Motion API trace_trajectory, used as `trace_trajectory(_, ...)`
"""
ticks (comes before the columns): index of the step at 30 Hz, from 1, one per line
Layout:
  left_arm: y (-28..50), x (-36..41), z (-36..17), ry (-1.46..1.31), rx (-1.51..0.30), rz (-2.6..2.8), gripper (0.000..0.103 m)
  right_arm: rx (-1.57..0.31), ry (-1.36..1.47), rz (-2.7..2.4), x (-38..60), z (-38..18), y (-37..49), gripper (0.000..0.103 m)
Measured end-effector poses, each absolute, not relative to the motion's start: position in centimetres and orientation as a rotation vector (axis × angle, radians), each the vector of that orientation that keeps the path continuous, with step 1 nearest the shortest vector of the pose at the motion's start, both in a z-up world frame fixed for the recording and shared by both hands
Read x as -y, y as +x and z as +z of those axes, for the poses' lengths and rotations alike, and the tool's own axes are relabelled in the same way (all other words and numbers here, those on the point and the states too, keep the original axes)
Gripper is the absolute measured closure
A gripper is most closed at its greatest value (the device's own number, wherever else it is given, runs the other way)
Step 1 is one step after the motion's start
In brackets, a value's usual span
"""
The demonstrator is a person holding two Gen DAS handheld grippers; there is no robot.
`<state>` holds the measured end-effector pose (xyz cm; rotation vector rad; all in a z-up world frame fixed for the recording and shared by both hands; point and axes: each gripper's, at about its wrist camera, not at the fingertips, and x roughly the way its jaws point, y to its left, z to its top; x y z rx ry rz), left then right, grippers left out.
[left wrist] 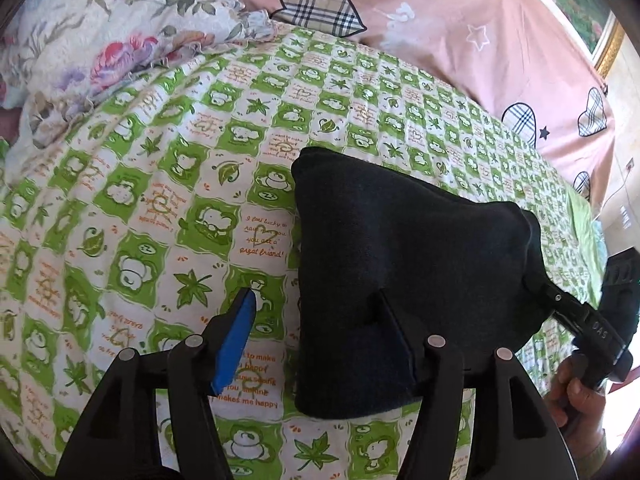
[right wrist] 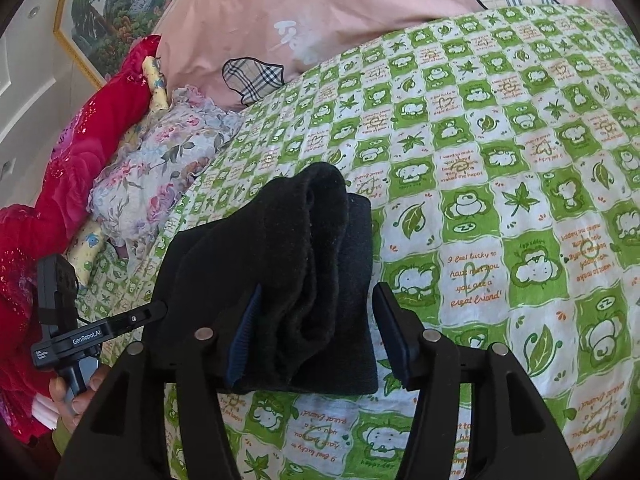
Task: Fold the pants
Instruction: 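Open both grippers and lift them away from the folded pants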
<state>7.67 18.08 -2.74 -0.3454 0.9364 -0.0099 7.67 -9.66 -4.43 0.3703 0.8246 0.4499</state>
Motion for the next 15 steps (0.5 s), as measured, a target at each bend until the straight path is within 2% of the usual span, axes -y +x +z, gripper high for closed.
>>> trace_trajectory(3,7.1,-17.8,-2.2,-0.335,-0.935,0.001,0.035,-0.812,0.35,0.448,9.6,-3.6,7.1,0.044)
trace_trajectory(8,5.6,-17.4,-1.2,-0.327,-0.912,0.016,0.027,-0.77,0.309,0.454,9.1,-2.0,5.5,0.026)
trace_trajectory(15,4.0,-16.5,-0.7,-0.279,-0.909,0.046,0.024,-0.746,0.26,0.462,8.3,-1.1,3.5,0.021)
